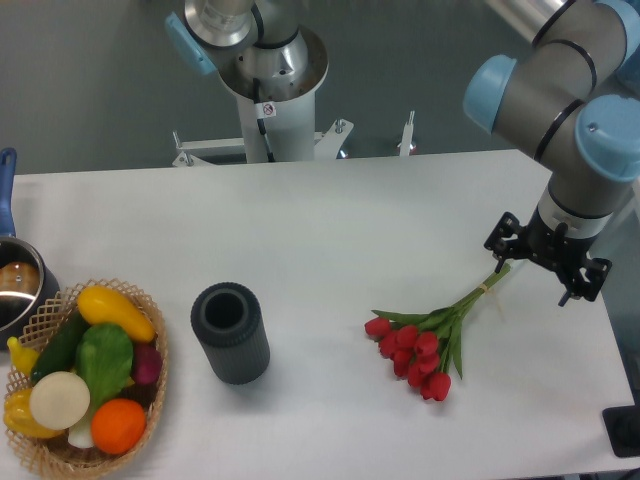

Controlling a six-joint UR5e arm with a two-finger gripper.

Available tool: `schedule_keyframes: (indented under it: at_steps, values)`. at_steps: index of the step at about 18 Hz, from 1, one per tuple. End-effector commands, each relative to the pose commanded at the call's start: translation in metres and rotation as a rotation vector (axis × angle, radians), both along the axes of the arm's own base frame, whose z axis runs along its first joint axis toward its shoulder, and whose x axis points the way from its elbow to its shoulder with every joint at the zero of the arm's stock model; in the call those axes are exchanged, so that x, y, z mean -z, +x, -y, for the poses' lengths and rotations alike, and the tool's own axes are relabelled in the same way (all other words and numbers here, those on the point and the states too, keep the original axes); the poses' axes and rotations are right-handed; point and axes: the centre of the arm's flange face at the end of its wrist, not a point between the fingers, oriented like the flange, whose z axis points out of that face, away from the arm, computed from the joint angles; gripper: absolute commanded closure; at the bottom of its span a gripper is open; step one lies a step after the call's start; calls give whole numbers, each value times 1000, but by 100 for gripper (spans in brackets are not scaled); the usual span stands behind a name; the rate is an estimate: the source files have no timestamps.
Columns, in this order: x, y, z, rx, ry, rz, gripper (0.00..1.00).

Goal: Pick up the flowers from the table
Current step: 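Move the open gripper over the red tulip stems, rotating it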

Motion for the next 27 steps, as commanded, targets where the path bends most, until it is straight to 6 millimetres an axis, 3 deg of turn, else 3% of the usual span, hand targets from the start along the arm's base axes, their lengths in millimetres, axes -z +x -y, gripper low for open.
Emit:
schedule_keyframes:
  at_steps: [15,21,27]
  values:
    - [18,8,1,-2,5,12,0]
    - [55,26,5,0,72,-69,0]
    - [78,45,-3,20,51,-36,0]
